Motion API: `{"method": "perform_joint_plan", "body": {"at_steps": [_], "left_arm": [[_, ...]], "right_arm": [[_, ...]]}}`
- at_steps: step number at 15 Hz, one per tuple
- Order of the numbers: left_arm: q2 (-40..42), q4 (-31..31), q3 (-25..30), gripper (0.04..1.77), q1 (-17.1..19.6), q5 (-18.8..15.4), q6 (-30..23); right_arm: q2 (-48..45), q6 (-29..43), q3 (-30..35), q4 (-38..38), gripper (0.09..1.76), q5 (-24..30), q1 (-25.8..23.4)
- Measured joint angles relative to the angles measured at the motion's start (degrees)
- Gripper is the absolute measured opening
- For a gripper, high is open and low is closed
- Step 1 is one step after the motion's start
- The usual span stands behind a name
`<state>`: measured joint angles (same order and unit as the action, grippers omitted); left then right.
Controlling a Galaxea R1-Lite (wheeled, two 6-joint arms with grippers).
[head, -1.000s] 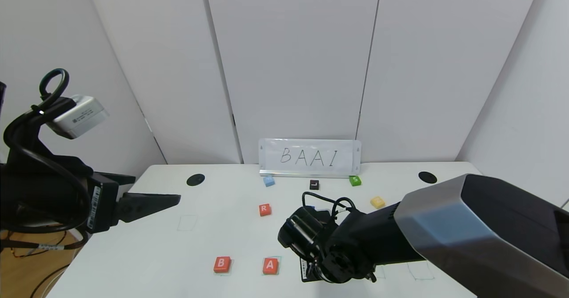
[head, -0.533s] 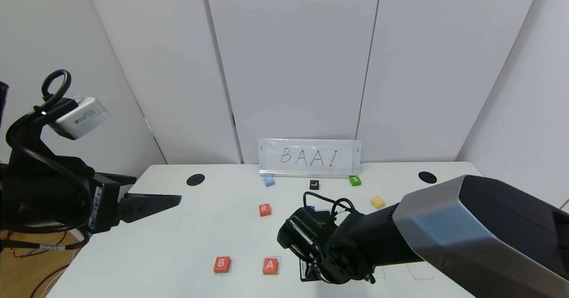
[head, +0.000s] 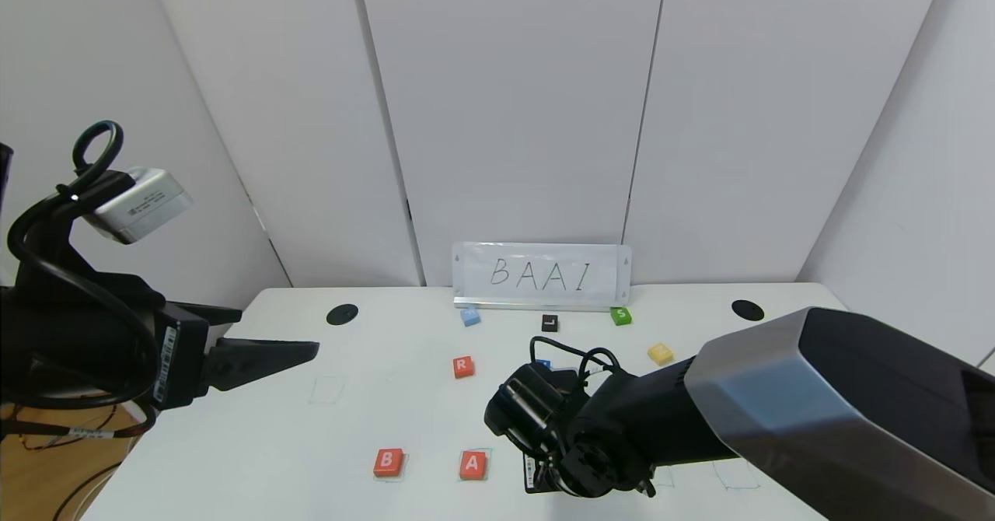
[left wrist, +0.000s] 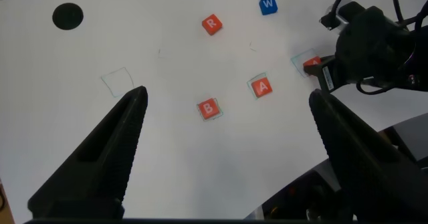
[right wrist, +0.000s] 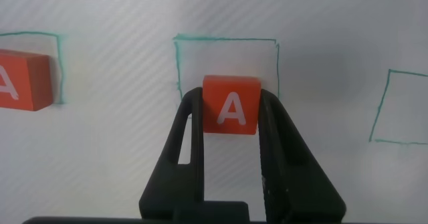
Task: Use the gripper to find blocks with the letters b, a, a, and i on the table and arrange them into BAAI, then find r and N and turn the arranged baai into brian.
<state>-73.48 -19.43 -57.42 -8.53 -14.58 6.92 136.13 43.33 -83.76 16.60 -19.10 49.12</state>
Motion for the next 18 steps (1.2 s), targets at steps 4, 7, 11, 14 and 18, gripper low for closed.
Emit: {"method": "perform_joint_plan", "body": {"at_steps": [4,7,11,14,18], "left_arm": [[0.0,0.0,0.0,1.72,0.0,0.0,0.0],[0.1,0.0,0.0,1.72,0.0,0.0,0.0],[0.2,0.0,0.0,1.72,0.0,0.0,0.0],[0.3,0.0,0.0,1.72,0.0,0.0,0.1],[0.5,0.0,0.0,1.72,0.0,0.0,0.1]], "right_arm": [[0.1,0.0,0.0,0.0,0.54,-0.1,0.0],[0.1,0.0,0.0,0.0,0.6,-0.1,0.1],[-0.3,0.0,0.0,0.1,1.04,0.1,0.2],[-0.8,0.0,0.1,0.1,1.26,0.1,0.2],[-2.1,-0.2,0.3,0.2,1.43,0.1,0.1]]}}
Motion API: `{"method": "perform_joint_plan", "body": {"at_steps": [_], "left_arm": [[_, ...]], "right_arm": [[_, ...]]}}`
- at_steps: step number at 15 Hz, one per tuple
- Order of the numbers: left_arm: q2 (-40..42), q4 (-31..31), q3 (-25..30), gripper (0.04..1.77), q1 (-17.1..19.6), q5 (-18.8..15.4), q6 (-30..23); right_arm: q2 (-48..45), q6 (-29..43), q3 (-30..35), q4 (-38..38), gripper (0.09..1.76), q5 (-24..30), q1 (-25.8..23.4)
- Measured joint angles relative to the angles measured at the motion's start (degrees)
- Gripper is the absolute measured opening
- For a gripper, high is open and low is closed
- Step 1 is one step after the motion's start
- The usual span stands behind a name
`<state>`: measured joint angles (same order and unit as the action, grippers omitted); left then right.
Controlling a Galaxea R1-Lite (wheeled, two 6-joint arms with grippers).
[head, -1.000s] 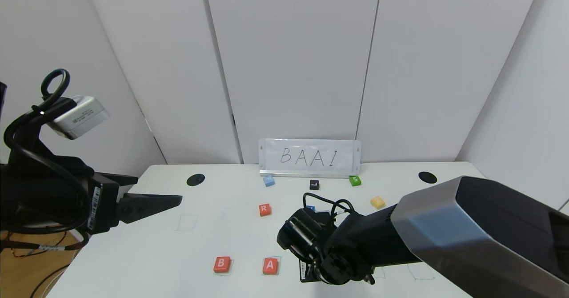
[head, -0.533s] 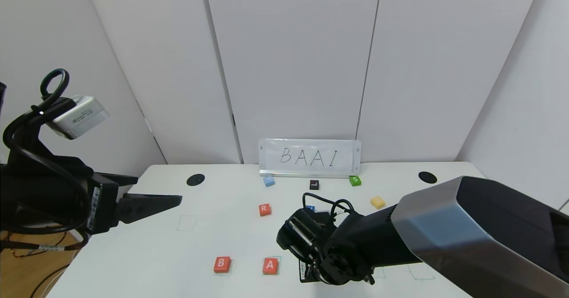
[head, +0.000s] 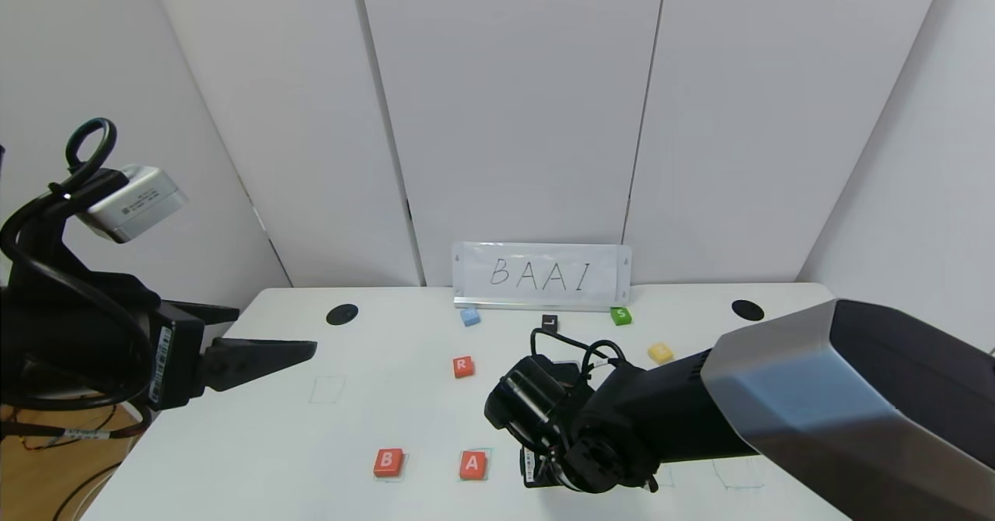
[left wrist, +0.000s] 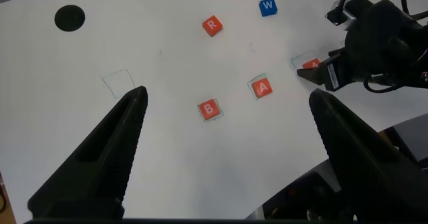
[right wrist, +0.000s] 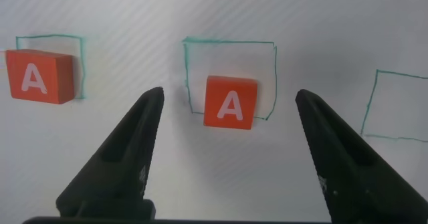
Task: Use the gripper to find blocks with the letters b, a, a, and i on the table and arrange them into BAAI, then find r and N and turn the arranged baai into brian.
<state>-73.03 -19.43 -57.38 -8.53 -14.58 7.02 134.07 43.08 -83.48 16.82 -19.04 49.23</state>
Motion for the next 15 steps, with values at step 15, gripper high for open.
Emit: {"method": "perform_joint_plan", "body": {"at_steps": [15], "left_arm": [[1.0,0.1,0.0,1.72,0.7,0.1,0.0]], "right_arm": [[-6.8,-12.2,0.5,0.1,1.67,12.0,-1.9]]}}
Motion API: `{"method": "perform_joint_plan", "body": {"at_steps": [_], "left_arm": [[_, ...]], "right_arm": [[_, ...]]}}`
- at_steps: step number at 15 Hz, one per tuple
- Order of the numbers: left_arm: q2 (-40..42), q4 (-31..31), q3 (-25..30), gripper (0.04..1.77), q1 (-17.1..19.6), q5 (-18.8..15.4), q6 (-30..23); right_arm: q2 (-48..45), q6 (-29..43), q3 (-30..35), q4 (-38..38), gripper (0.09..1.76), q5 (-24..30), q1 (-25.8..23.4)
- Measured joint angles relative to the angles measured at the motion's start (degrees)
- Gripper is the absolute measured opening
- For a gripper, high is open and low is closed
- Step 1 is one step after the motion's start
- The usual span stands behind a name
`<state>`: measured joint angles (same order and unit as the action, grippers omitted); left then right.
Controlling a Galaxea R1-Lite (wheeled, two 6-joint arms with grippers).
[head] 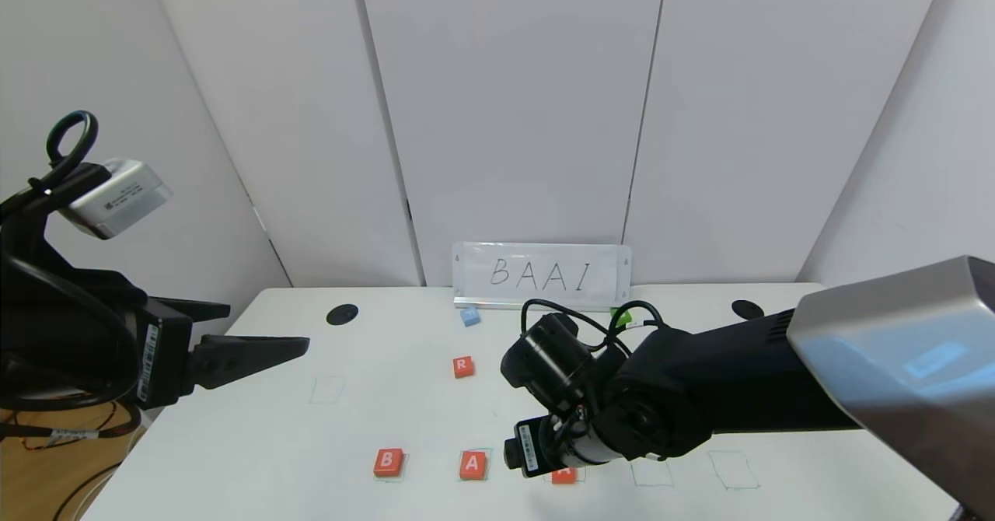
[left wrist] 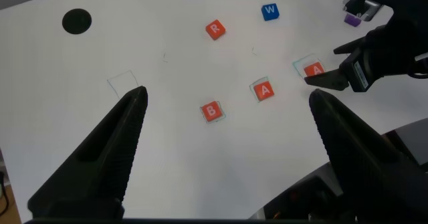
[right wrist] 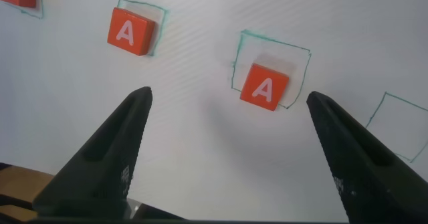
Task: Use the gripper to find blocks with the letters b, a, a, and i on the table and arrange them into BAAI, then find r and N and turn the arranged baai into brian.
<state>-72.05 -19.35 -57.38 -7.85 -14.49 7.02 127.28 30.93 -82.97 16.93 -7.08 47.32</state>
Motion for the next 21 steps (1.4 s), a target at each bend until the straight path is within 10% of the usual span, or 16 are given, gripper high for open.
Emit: {"method": "perform_joint_plan", "body": {"at_steps": [21], "left_arm": [[0.8,-0.1,0.4,1.72,0.0,0.0,1.0]], "right_arm": [[-9.1,-45.8,4.7,11.5,1.7,15.5,-26.7]]}}
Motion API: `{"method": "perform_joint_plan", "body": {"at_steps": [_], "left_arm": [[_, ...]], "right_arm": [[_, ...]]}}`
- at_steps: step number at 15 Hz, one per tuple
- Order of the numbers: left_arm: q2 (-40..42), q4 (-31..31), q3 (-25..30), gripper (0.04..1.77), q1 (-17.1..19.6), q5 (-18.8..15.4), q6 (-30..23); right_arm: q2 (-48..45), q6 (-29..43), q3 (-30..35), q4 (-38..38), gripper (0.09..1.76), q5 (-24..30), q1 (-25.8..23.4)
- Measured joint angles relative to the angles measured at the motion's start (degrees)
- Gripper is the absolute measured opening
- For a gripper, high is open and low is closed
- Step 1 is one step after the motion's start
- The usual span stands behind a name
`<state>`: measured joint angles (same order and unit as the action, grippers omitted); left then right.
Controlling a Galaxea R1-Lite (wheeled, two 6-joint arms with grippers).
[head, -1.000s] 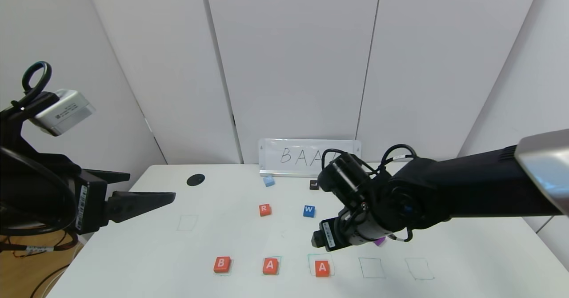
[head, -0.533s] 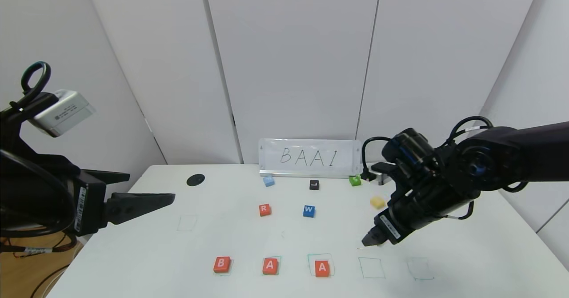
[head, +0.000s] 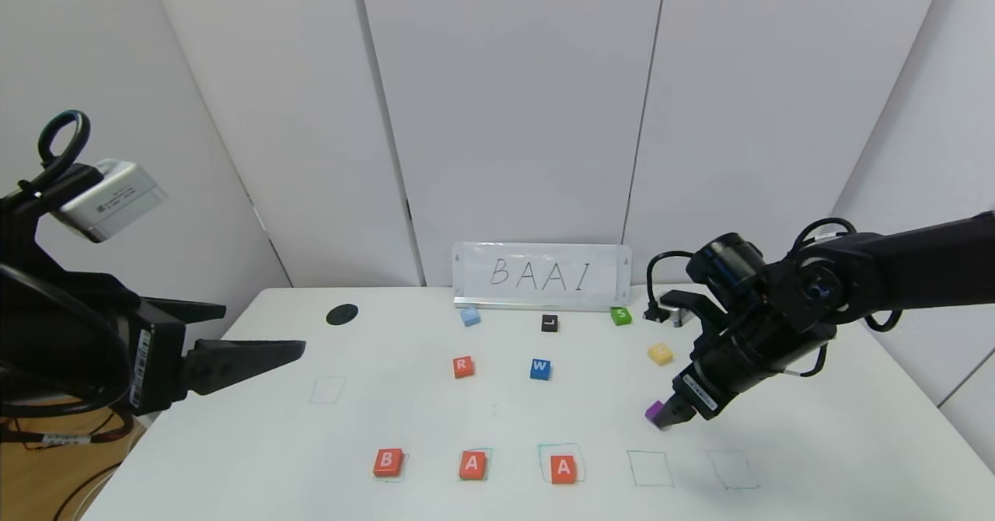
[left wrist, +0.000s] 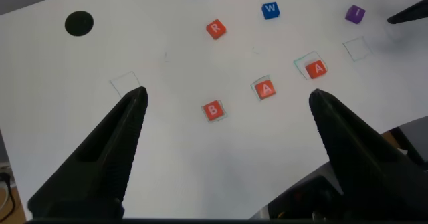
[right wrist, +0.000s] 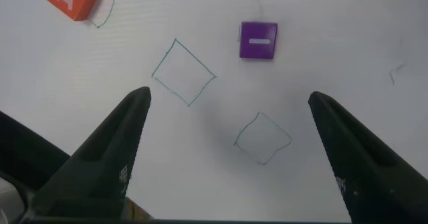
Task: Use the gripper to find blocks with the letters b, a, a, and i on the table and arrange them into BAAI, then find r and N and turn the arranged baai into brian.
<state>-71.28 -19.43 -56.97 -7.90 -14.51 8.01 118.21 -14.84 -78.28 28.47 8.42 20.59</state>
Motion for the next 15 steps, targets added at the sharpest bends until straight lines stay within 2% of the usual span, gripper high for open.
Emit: {"method": "perform_joint_plan", "body": {"at_steps": [5,8,15], "left_arm": [[0.0,0.1,0.1,1.72,0.5,0.1,0.5],[-0.2,0.1,0.1,1.72,0.8,0.1,0.7],[-0.4,0.2,0.2,1.72,0.9,0.1,0.7]], "right_arm": [[6.1,-0.7,-2.2,-1.8,1.7,0.0,-0.7],[8.8,1.1,-3.3,-2.0,1.71,-4.5,0.2],[12.8,1.6,-4.5,-4.7,1.71,-4.8,0.5]]}}
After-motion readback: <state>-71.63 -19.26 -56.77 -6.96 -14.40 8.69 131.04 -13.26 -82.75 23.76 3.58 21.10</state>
